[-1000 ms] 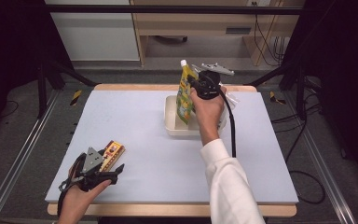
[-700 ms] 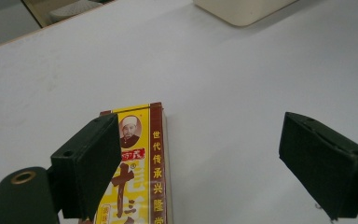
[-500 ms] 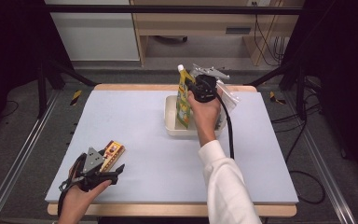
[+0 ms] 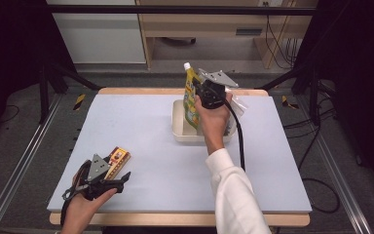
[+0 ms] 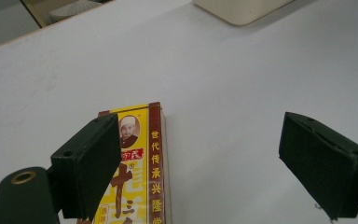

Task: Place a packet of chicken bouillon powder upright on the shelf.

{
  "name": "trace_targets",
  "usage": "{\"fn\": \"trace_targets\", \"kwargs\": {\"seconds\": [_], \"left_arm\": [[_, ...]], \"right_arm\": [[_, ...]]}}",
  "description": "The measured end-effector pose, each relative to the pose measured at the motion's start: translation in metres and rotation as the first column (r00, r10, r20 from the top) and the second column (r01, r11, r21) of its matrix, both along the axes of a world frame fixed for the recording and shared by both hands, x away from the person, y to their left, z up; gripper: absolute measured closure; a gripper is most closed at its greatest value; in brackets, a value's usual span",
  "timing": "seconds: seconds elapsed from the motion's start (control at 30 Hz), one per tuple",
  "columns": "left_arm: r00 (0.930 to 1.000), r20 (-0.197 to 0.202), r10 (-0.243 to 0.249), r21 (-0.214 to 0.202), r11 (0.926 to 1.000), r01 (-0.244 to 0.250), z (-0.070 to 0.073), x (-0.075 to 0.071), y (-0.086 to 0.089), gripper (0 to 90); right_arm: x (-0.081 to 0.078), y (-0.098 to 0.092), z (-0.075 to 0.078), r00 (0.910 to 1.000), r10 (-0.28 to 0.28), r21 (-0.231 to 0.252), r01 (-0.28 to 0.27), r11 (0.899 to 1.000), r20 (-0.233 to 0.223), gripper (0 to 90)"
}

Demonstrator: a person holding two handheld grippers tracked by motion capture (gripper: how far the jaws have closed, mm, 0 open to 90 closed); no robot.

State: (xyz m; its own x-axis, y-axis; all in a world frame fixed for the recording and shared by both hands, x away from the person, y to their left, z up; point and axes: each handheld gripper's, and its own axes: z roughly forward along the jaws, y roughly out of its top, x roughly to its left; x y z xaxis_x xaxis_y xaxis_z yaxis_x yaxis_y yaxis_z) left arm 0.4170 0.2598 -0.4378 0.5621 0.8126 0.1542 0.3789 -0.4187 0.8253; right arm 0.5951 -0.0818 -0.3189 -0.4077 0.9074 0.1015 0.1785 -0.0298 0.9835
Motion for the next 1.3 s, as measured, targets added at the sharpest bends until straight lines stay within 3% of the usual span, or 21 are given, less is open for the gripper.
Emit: {"fn": "trace_targets", "kwargs": {"seconds": [0.23,0.37,1.3], "left_arm": [[1.0000,0.001,0.001,0.001,1.0000,-0.001,0.000,0.000,0.000,12.8],[1.0000,-0.002,-0.002,0.003,1.0000,0.002,0.000,0.000,0.000,12.8],[0.9999,-0.008,-0.008,0.007,0.9999,0.008,-0.001,0.000,-0.001,12.6]], "right_arm": [[-0.005,0.006,-0.013,0.9976,-0.006,-0.014,0.007,1.000,0.069,90.0],[-0.006,0.005,-0.017,0.9970,-0.001,-0.007,0.001,1.000,0.078,90.0],[-0.010,0.010,-0.035,0.9975,0.045,-0.039,-0.043,0.998,0.055,90.0]]}}
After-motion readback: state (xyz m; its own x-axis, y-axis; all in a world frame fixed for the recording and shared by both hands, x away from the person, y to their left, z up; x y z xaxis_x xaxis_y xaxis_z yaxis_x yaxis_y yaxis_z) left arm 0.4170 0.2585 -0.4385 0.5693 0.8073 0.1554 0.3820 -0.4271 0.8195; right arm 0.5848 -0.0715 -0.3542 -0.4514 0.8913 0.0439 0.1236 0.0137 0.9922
